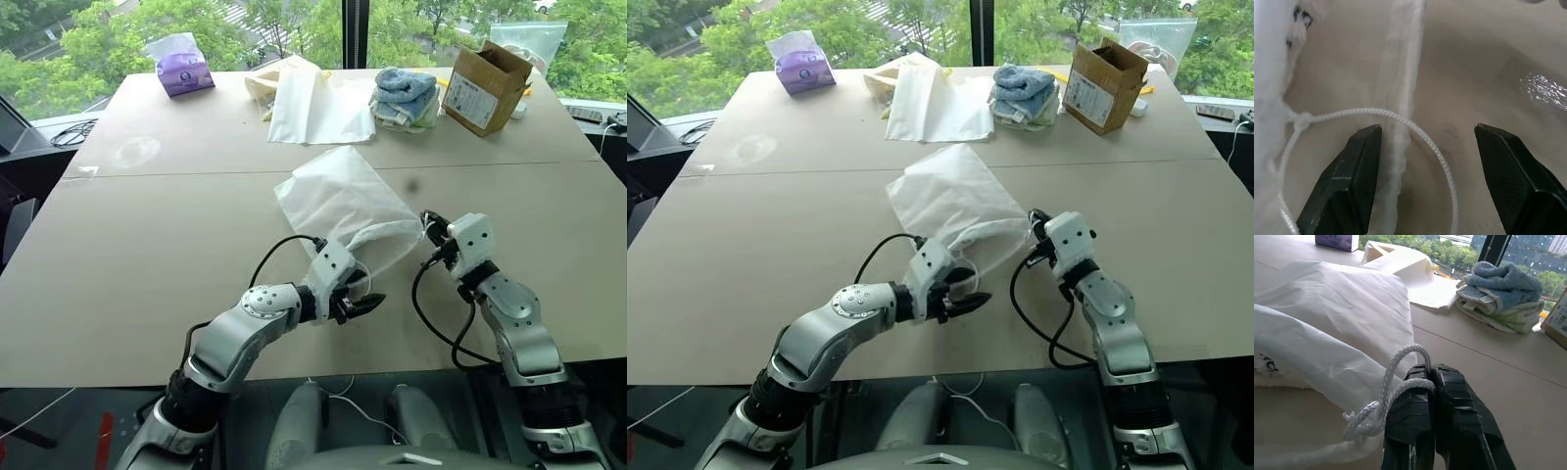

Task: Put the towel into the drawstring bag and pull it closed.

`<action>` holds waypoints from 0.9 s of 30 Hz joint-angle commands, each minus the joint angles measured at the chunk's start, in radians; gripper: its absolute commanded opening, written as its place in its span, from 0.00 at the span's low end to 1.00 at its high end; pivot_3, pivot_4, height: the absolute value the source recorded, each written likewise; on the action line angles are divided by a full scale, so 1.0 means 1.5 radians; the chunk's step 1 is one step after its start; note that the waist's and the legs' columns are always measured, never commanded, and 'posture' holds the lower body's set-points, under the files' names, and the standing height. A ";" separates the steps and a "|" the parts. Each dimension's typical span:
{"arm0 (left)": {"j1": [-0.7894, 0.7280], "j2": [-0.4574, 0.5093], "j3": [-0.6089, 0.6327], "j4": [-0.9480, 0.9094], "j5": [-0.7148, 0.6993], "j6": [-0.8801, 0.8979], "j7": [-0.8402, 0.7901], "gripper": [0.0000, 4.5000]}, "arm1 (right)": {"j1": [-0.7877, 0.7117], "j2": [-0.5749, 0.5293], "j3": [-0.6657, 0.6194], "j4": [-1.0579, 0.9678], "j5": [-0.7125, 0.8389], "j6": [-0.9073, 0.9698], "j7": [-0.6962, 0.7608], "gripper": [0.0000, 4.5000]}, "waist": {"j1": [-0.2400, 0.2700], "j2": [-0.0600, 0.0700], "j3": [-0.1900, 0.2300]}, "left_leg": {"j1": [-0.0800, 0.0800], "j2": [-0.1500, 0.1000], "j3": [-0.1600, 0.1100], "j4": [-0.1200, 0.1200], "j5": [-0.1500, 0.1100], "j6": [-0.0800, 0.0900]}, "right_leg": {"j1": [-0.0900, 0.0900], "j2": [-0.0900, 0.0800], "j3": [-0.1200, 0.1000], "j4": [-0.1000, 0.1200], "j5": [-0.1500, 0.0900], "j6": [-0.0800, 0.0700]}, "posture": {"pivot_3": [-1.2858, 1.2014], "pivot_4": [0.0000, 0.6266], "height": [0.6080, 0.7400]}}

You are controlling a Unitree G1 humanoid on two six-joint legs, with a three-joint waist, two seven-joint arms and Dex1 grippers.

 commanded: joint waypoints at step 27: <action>0.049 -0.122 0.154 0.024 -0.123 -0.042 -0.043 0.14 | -0.002 -0.003 -0.007 -0.030 0.002 0.007 -0.014 0.00 | 0.000 0.000 0.000 | 0.000 0.000 0.000 0.000 0.000 0.000 | 0.000 0.000 0.000 0.000 0.000 0.000 | 0.52 0.24 1.00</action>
